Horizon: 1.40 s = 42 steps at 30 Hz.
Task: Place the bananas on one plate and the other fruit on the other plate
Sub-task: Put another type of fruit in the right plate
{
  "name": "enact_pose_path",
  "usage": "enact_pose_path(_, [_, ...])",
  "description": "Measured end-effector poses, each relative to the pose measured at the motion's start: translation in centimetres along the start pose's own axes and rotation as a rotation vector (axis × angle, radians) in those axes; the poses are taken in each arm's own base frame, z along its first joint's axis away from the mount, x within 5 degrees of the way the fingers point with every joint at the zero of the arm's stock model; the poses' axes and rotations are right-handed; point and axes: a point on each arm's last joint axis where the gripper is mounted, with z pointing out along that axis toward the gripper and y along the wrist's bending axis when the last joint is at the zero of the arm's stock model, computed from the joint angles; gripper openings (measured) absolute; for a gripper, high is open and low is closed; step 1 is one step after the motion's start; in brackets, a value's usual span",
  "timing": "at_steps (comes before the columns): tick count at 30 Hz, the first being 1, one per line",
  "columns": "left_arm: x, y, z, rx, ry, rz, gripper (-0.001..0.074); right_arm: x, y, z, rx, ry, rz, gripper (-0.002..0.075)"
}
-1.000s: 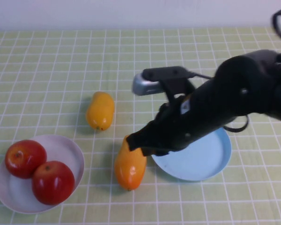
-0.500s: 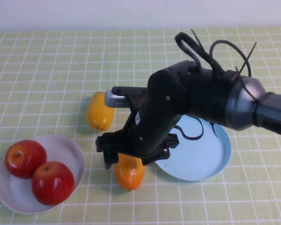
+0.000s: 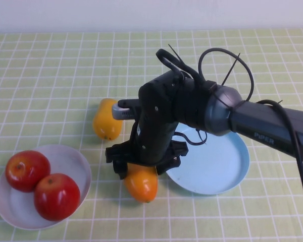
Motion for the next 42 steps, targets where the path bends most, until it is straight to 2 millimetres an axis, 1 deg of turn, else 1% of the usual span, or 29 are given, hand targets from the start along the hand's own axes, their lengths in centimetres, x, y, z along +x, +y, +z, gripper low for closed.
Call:
enact_pose_path(3, [0.0, 0.0, 0.0, 0.000, 0.000, 0.000, 0.0003, -0.2, -0.2, 0.9, 0.014, 0.008, 0.002, 0.0631])
enact_pose_path(6, [0.0, 0.0, 0.0, 0.000, 0.000, 0.000, 0.0003, -0.3, -0.3, 1.9, 0.024, 0.017, 0.002, 0.0577])
enact_pose_path(8, [0.0, 0.0, 0.0, 0.000, 0.000, 0.000, 0.0003, -0.3, -0.3, 1.9, 0.024, 0.016, 0.002, 0.0555])
enact_pose_path(15, [0.0, 0.0, 0.0, 0.000, 0.000, 0.000, 0.0003, -0.4, -0.3, 1.7, 0.021, 0.012, -0.036, 0.0556])
enact_pose_path(17, [0.0, 0.0, 0.0, 0.000, 0.000, 0.000, 0.0003, -0.4, -0.2, 0.7, 0.014, -0.009, -0.049, 0.0556])
enact_pose_path(19, [0.0, 0.0, 0.0, 0.000, 0.000, 0.000, 0.0003, -0.5, -0.1, -0.9, 0.009, -0.044, -0.064, 0.0556])
enact_pose_path(23, [0.0, 0.0, 0.0, 0.000, 0.000, 0.000, 0.0003, -0.7, -1.0, -6.1, 0.019, -0.142, -0.089, 0.0556])
enact_pose_path(26, [0.0, 0.0, 0.0, 0.000, 0.000, 0.000, 0.0003, -0.8, -2.9, -9.8, 0.039, -0.212, -0.074, 0.0556])
enact_pose_path(27, [0.0, 0.0, 0.0, 0.000, 0.000, 0.000, 0.0003, -0.8, -3.8, -10.6, 0.052, -0.226, -0.061, 0.0556])
enact_pose_path(29, [0.0, 0.0, 0.0, 0.000, 0.000, 0.000, 0.0003, -0.7, -5.9, -11.2, 0.081, -0.228, -0.025, 0.0556])
enact_pose_path(30, [0.0, 0.0, 0.0, 0.000, 0.000, 0.000, 0.0003, -0.6, -6.9, -11.1, 0.103, -0.215, -0.009, 0.0556])
enact_pose_path(32, [0.0, 0.0, 0.0, 0.000, 0.000, 0.000, 0.0003, -0.4, -8.5, -10.0, 0.143, -0.177, 0.013, 0.0556])
enact_pose_path(34, [0.0, 0.0, 0.0, 0.000, 0.000, 0.000, 0.0003, 0.0, -9.3, -8.8, 0.166, -0.142, 0.023, 0.0556])
enact_pose_path(36, [0.0, 0.0, 0.0, 0.000, 0.000, 0.000, 0.0003, 0.1, -9.4, -7.4, 0.166, -0.120, 0.026, 0.0556])
enact_pose_path(42, [0.0, 0.0, 0.0, 0.000, 0.000, 0.000, 0.0003, -0.5, -9.4, -3.5, 0.145, -0.075, 0.035, 0.0555])
